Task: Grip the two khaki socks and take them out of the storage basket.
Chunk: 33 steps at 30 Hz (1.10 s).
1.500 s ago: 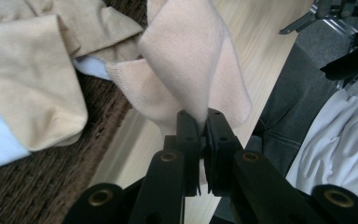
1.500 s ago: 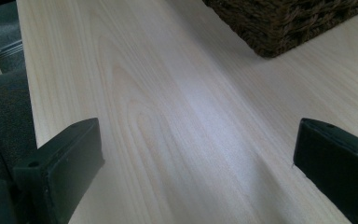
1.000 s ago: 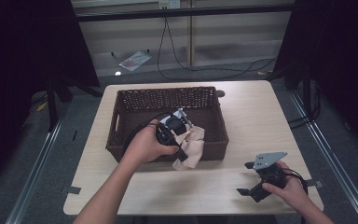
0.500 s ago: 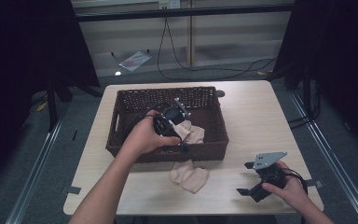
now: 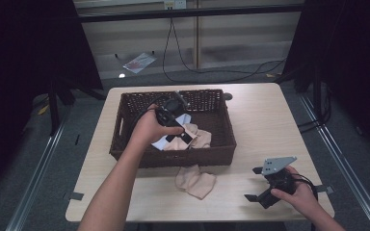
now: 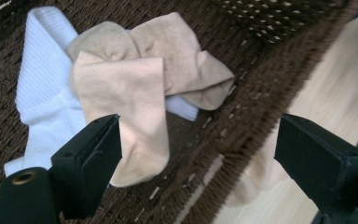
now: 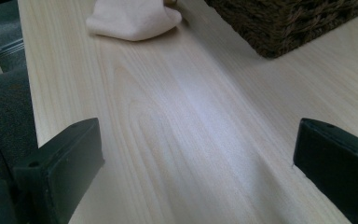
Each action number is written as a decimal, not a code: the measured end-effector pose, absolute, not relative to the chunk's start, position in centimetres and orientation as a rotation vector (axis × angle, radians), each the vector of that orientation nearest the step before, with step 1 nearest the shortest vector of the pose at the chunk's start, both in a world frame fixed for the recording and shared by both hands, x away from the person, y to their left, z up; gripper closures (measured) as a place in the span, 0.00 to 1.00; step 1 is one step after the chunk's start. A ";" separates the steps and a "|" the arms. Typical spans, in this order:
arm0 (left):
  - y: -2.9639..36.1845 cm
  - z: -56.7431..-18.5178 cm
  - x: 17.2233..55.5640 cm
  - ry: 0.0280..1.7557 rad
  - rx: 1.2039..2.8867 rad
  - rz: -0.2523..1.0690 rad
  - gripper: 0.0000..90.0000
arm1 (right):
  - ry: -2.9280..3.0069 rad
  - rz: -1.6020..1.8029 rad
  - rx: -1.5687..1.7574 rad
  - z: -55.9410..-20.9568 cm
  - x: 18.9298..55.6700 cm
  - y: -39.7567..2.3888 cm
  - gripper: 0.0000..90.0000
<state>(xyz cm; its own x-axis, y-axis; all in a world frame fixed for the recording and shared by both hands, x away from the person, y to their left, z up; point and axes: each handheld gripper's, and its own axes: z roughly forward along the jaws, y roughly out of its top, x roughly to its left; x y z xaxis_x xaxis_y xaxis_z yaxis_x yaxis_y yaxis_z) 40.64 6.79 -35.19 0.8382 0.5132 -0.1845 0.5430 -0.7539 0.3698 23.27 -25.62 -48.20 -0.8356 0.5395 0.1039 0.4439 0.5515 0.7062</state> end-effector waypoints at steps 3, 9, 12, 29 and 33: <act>6.7 -35.8 41.1 0.809 2.598 -0.116 0.16 | 2.656 1.155 0.845 -48.2 23.3 -25.6 0.01; 6.7 -37.2 42.1 0.856 2.578 -0.114 0.16 | 2.655 1.154 0.835 -48.2 23.3 -25.6 0.01; 6.7 -38.0 42.6 0.858 2.582 -0.098 0.16 | 2.653 1.157 0.836 -48.2 23.3 -25.6 0.01; 6.7 -41.5 44.5 0.910 2.589 -0.067 0.15 | 2.658 1.161 0.837 -48.3 23.3 -25.5 0.01; 6.4 -42.2 44.9 0.885 2.591 -0.056 0.13 | 2.658 1.163 0.840 -48.2 23.3 -25.5 0.01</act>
<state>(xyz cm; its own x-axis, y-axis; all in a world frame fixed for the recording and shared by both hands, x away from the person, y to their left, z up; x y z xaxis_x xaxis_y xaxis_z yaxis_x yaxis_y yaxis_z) 44.88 6.38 -42.24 0.7987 0.5791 -0.1638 0.5951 -0.7195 0.3581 23.29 -25.49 -48.23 -0.8386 0.5341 0.1071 0.4411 0.5502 0.7090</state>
